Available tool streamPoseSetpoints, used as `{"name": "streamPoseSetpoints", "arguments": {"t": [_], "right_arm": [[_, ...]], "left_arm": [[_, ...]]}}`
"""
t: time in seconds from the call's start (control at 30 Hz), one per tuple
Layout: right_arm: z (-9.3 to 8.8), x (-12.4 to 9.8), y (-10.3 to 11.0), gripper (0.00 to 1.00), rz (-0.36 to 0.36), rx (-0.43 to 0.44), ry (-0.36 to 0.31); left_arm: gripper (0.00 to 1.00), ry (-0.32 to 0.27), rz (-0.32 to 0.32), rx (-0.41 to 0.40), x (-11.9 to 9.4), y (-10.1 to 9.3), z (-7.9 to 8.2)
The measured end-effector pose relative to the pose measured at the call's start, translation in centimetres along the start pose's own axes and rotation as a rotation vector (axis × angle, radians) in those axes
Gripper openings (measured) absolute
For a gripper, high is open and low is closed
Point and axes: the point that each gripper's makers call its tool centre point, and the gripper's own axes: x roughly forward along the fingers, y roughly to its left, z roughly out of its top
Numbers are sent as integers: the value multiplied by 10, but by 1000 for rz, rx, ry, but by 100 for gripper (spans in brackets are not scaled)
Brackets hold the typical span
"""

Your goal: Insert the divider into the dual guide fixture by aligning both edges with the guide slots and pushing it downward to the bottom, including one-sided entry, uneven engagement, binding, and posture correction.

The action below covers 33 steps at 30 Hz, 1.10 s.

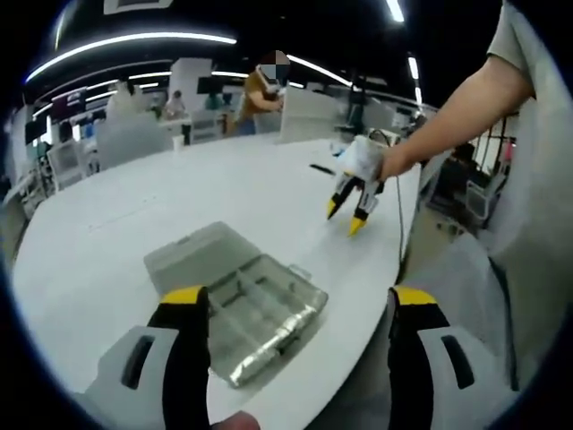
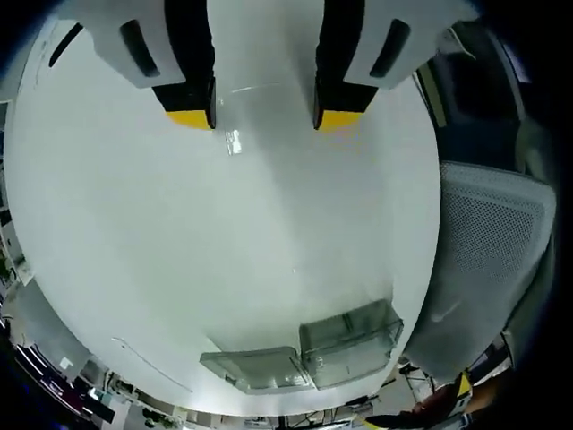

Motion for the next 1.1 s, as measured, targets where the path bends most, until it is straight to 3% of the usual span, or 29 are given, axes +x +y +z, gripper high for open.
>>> {"name": "streamPoseSetpoints", "arguments": {"t": [0.5,1.1], "right_arm": [[0,2,-1,34,27,-85,35],[-1,3,1,28,29,-95,90]], "left_arm": [[80,4,10,-13,0,2,-5],[79,-9,16,-30,-3,1,-4]]}}
